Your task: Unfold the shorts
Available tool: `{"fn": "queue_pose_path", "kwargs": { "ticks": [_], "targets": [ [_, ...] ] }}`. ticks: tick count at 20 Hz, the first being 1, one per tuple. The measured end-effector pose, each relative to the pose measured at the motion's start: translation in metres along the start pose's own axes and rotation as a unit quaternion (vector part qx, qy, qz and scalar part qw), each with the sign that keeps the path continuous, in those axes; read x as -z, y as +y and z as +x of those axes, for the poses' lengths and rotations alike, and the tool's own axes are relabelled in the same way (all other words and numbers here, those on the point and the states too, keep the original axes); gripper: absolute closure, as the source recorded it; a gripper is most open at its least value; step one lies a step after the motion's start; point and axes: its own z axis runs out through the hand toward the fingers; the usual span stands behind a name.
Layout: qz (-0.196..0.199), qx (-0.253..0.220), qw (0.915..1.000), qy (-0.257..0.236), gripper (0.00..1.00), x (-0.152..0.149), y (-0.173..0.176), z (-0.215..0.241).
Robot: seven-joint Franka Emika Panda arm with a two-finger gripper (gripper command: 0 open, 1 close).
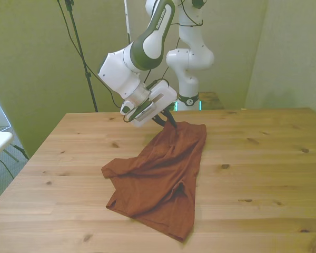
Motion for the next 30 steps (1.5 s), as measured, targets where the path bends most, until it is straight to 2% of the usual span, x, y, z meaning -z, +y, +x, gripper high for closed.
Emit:
{"fn": "queue_pose_path", "kwargs": {
  "ticks": [11, 23, 26, 28, 30],
  "targets": [
    [-0.010, -0.008, 0.9995, 0.029, 1.00, 0.037, 0.038, -0.004],
    [0.010, -0.020, 0.9981, 0.057, 1.00, 0.095, 0.060, -0.002],
    [0.004, -0.002, 0.9984, 0.057, 1.00, 0.093, 0.041, -0.008],
    [-0.016, 0.016, 0.9977, 0.064, 1.00, 0.093, 0.014, -0.022],
    [-0.044, 0.027, 0.9945, 0.092, 1.00, 0.089, -0.013, -0.043]
  ]
}}
